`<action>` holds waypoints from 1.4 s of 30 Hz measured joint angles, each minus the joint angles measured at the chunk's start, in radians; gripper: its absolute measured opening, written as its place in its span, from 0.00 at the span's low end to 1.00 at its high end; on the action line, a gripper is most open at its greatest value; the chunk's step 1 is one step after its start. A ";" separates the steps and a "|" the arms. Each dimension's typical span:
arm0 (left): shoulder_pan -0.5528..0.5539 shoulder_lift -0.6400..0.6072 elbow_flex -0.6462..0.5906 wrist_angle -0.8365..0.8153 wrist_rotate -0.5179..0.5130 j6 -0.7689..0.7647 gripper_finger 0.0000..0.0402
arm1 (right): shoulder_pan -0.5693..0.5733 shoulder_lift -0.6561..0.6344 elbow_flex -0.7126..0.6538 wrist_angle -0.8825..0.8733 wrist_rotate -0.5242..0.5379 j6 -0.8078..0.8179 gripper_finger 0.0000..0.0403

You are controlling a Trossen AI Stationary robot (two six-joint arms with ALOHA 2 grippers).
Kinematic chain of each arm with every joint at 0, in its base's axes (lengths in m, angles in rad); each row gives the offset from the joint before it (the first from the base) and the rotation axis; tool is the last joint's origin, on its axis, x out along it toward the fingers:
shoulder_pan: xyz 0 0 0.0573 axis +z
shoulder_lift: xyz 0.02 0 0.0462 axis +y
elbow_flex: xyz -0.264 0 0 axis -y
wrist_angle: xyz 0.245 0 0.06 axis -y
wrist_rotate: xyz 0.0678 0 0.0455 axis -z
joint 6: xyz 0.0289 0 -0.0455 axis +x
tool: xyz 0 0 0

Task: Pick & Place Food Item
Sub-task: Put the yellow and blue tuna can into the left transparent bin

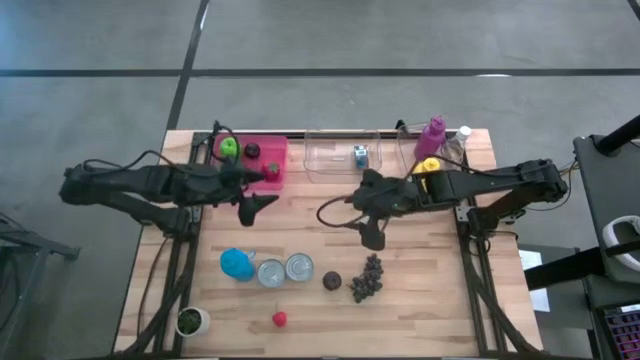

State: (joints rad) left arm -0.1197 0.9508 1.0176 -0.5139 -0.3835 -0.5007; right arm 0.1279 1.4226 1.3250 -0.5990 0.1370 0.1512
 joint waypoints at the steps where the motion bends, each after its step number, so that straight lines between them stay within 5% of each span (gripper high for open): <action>1: -0.012 0.004 0.004 0.003 0.000 0.000 0.92 | -0.010 0.003 -0.006 0.005 -0.038 0.002 0.72; 6: -0.046 0.014 0.006 0.008 -0.002 -0.001 0.92 | -0.055 0.047 -0.010 0.011 -0.169 0.042 0.64; 20: -0.049 0.000 0.006 0.005 0.130 -0.044 0.87 | -0.069 0.213 -0.009 0.012 -0.162 0.195 0.40; 27: -0.051 0.069 -0.044 -0.019 0.272 0.075 0.85 | -0.067 0.215 -0.009 0.015 -0.161 0.217 0.34; 42: -0.051 0.135 0.065 -0.075 0.272 0.048 0.80 | -0.070 0.395 0.027 0.116 -0.167 0.100 0.27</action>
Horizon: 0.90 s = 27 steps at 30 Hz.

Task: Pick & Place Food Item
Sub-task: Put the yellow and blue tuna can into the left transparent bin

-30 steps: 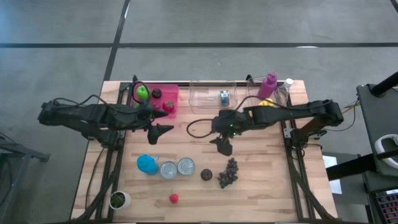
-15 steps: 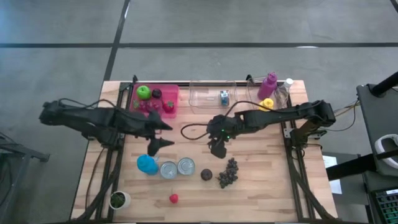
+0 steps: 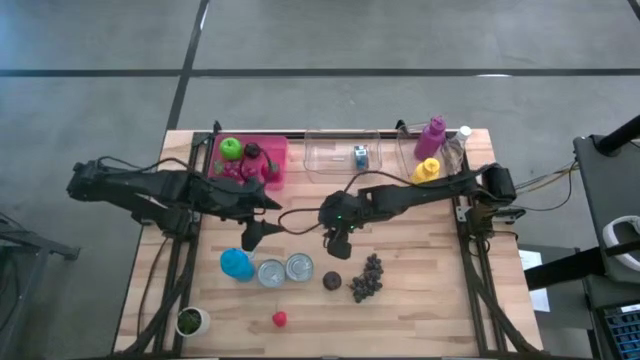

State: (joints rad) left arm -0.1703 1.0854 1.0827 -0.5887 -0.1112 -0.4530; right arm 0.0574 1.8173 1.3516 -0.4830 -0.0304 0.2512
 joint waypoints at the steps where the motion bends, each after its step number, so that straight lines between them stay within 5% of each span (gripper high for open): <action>1: 0.001 -0.003 0.010 -0.004 0.000 0.000 0.79 | 0.000 0.014 0.006 0.009 -0.001 -0.022 0.27; 18: 0.002 -0.038 0.137 -0.081 -0.035 0.000 0.82 | -0.011 0.285 0.228 0.100 -0.208 -0.030 0.12; 27: 0.002 -0.037 0.137 -0.116 -0.053 0.000 0.83 | -0.003 0.413 0.386 0.009 -0.308 -0.076 0.03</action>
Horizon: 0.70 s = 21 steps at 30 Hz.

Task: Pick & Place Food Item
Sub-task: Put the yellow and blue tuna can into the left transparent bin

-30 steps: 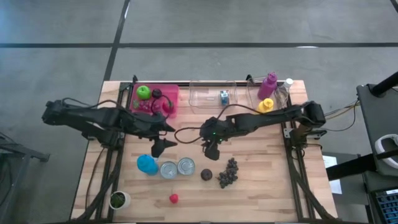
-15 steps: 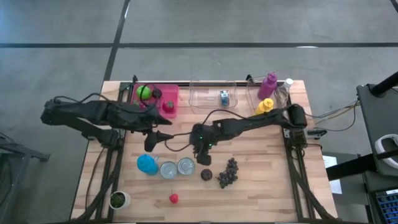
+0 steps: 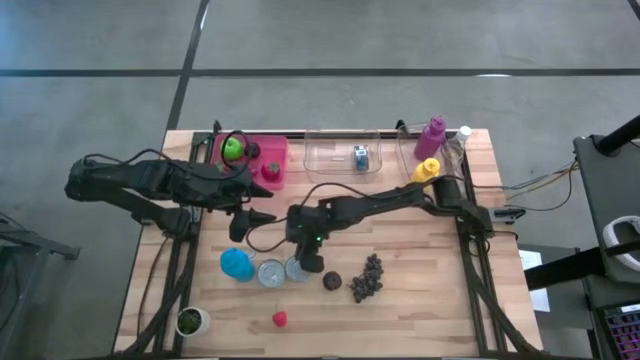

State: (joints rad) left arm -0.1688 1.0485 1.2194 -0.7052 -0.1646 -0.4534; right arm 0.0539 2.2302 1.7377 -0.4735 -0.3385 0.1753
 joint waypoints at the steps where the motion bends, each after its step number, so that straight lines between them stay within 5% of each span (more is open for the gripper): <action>1: 0.000 0.000 0.000 0.000 0.000 0.000 0.83 | 0.001 0.004 0.010 -0.007 -0.001 -0.004 0.02; 21: 0.000 0.000 0.000 -0.005 0.000 0.009 0.76 | -0.018 0.011 -0.039 -0.033 0.021 0.043 0.02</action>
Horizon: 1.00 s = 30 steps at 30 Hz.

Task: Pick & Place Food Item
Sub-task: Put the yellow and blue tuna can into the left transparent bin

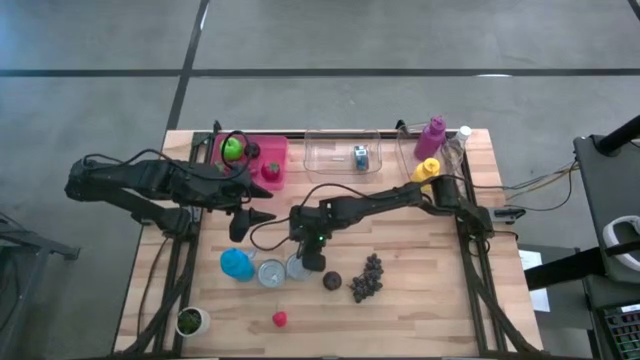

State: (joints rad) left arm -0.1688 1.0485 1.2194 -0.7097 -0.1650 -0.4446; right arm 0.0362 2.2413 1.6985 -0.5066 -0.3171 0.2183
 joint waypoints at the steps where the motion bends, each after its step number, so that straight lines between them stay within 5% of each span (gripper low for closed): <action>1: 0.000 0.000 0.000 0.001 0.000 0.000 0.76 | -0.002 -0.004 0.000 -0.016 0.003 -0.001 0.02; 14: 0.000 0.000 0.000 0.002 0.000 0.003 0.78 | -0.045 -0.062 -0.016 -0.260 0.259 -0.012 0.02; 30: 0.000 0.000 0.000 0.001 0.000 0.008 0.80 | -0.080 -0.093 -0.020 -0.313 0.273 0.044 0.02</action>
State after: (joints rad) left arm -0.1692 1.0485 1.2190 -0.7087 -0.1653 -0.4367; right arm -0.0433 2.1479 1.6787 -0.8201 -0.0438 0.2623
